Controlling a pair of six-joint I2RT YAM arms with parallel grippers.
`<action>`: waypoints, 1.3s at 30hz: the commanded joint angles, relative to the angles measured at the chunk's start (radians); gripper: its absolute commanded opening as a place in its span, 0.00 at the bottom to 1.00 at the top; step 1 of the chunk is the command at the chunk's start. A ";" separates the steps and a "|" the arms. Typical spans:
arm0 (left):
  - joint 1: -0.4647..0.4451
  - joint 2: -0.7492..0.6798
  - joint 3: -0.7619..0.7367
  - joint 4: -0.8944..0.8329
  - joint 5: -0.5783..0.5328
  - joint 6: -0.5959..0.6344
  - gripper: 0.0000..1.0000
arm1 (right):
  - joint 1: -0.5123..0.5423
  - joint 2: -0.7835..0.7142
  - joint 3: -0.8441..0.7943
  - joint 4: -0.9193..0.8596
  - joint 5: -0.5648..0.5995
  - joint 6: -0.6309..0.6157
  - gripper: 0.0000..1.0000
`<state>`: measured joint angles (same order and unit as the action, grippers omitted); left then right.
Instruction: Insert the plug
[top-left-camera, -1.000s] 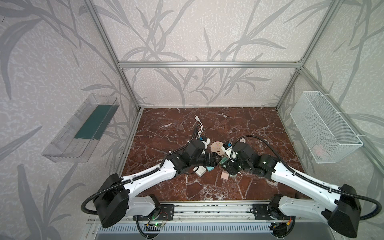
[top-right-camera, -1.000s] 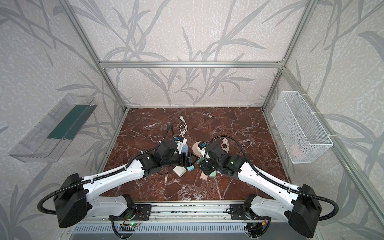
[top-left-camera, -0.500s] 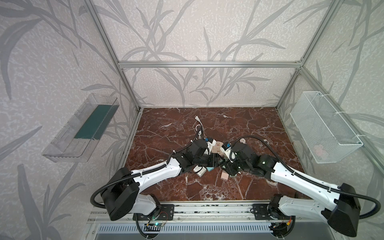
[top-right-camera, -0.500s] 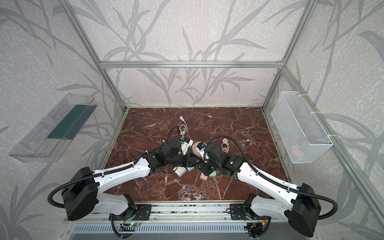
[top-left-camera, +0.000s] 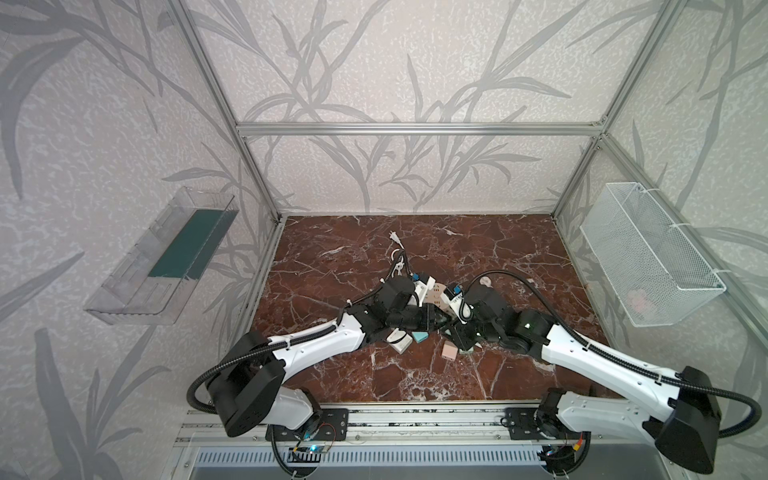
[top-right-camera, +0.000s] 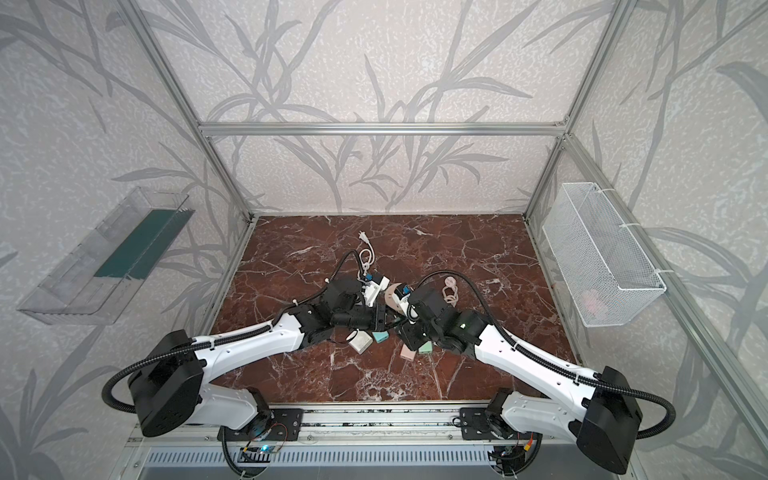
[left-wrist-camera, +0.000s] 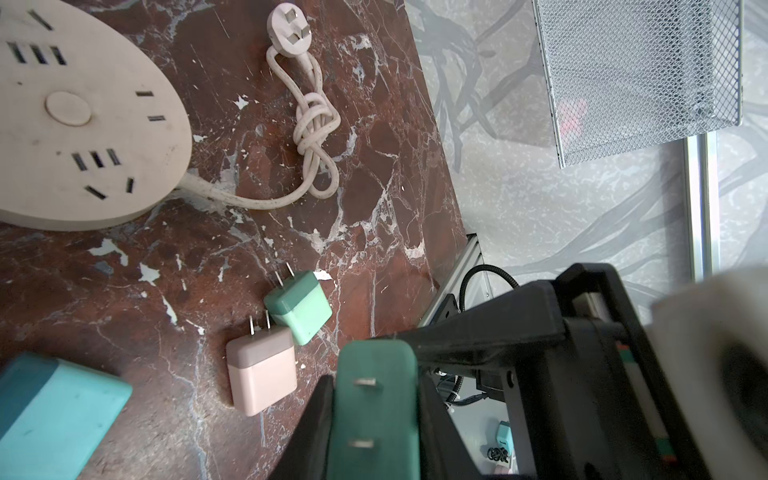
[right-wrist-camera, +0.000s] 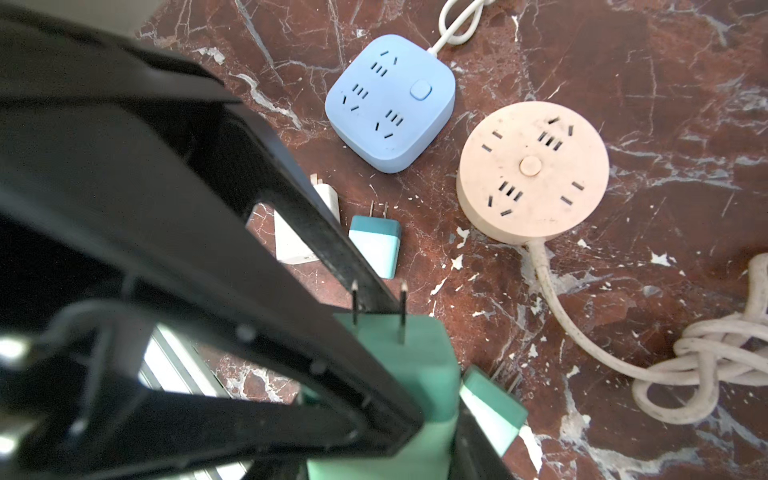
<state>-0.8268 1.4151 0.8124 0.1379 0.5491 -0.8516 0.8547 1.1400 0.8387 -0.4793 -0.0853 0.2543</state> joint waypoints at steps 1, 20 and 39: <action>0.000 0.022 -0.008 0.000 0.011 -0.015 0.00 | 0.007 -0.001 0.033 0.098 0.004 -0.002 0.20; 0.149 -0.100 -0.137 0.356 -0.045 -0.403 0.00 | -0.009 -0.105 -0.070 0.287 0.029 -0.021 0.71; 0.186 0.090 -0.207 0.858 0.077 -0.775 0.00 | -0.230 -0.271 -0.215 0.519 -0.186 -0.034 0.65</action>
<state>-0.6403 1.4864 0.6266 0.8318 0.5900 -1.5223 0.6312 0.8806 0.6346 -0.0032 -0.2184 0.2241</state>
